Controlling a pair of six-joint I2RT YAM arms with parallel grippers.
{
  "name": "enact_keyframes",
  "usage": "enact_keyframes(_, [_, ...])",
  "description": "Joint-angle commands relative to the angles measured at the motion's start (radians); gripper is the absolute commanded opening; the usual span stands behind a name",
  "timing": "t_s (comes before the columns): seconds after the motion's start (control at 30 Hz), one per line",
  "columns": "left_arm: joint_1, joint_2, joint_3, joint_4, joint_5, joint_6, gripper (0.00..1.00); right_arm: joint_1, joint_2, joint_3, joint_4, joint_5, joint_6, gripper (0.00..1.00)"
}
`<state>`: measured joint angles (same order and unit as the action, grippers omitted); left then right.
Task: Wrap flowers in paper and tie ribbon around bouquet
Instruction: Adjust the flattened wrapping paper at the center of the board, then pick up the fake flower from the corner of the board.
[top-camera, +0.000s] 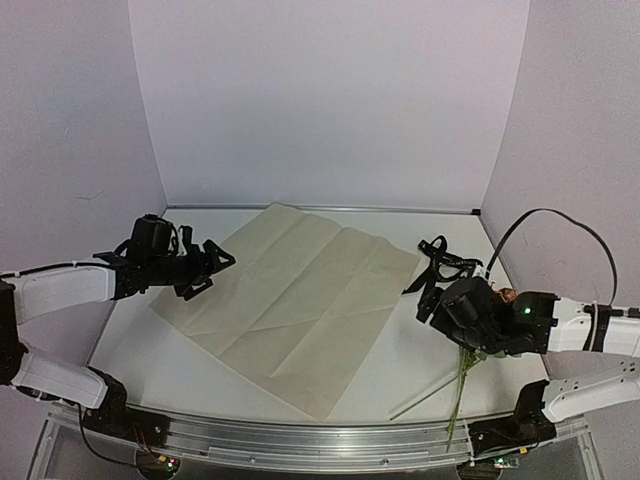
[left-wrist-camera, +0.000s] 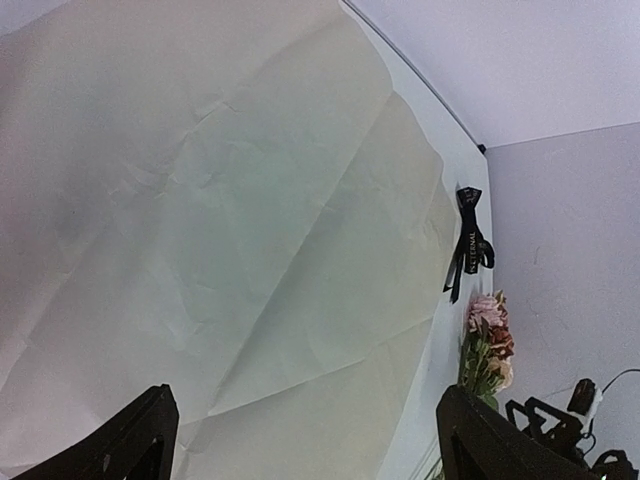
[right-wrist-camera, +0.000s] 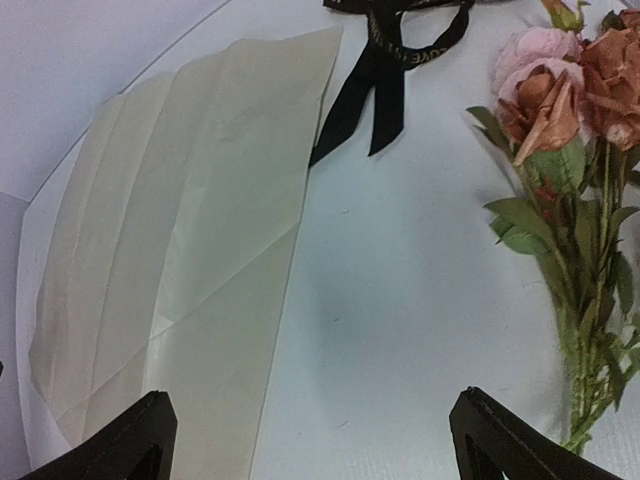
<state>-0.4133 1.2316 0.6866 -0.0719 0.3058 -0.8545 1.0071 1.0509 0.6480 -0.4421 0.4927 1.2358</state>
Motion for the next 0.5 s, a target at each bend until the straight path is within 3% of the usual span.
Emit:
enact_keyframes(0.0, [0.004, 0.055, 0.079, 0.001, 0.047, 0.062, 0.93, -0.167, -0.088, -0.05, -0.098, 0.009, -0.133, 0.98])
enact_keyframes(0.23, [0.004, 0.137, 0.088, 0.064, 0.13, 0.031, 0.93, -0.413, -0.157, -0.12, -0.107, -0.07, -0.171, 0.98])
enact_keyframes(0.47, [0.003, 0.165, 0.114, 0.067, 0.15, 0.026, 0.93, -0.43, -0.175, -0.133, -0.284, -0.102, -0.021, 0.97])
